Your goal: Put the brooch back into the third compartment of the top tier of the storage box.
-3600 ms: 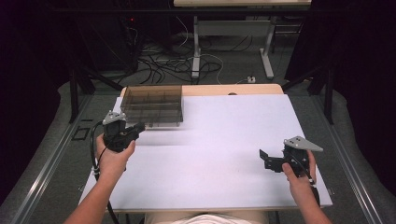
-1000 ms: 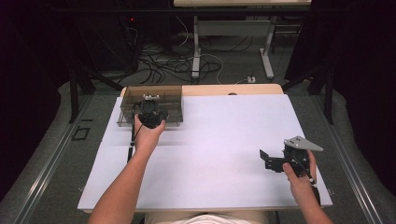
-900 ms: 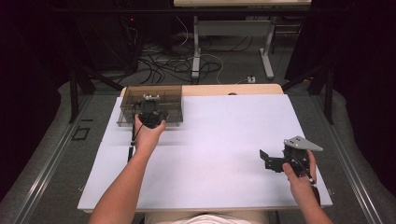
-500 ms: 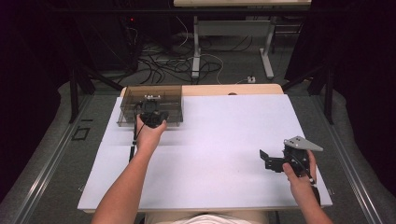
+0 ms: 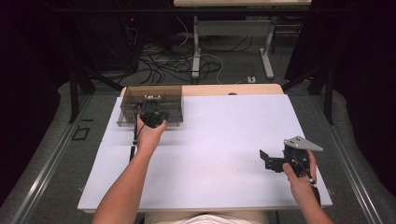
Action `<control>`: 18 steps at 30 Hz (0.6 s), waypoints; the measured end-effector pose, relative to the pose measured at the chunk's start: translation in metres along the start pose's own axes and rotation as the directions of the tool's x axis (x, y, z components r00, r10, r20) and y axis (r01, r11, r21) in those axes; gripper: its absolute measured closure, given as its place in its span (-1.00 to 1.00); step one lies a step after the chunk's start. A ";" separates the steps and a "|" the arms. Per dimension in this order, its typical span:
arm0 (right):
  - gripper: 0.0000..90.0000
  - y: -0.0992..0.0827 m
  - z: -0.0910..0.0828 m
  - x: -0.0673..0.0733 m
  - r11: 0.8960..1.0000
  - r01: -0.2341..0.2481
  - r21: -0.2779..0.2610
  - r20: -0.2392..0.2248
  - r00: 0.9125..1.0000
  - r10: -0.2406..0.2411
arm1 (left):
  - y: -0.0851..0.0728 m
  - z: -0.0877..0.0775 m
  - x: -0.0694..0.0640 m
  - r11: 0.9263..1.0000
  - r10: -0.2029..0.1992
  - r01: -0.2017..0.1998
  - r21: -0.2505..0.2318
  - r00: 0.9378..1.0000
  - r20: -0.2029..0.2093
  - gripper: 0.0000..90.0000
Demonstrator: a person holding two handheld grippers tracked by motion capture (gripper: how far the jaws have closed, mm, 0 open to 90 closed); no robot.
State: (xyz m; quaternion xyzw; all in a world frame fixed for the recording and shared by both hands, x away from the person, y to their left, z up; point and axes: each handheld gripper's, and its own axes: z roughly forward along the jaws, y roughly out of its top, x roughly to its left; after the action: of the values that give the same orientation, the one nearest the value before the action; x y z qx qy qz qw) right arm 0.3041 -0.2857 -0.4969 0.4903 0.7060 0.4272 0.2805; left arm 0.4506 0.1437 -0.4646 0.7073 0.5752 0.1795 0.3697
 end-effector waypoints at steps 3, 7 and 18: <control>-1.00 0.000 0.000 0.000 1.000 0.002 -0.001 0.001 1.000 -0.002 | 0.000 -0.002 0.000 1.000 0.003 -0.003 -0.006 1.000 0.005 0.74; -1.00 0.000 0.000 0.000 1.000 0.002 -0.001 0.001 1.000 -0.002 | 0.001 -0.005 0.000 1.000 0.002 -0.002 -0.019 1.000 0.012 0.65; -1.00 0.001 -0.001 0.001 1.000 -0.005 0.008 0.005 1.000 0.005 | 0.002 -0.012 0.000 0.998 0.023 -0.021 -0.053 0.999 0.042 0.37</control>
State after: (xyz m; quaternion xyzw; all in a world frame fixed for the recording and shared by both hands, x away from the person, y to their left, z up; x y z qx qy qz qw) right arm 0.3032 -0.2852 -0.4957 0.4943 0.7057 0.4240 0.2791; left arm 0.4433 0.1473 -0.4553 0.7072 0.5546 0.1834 0.3983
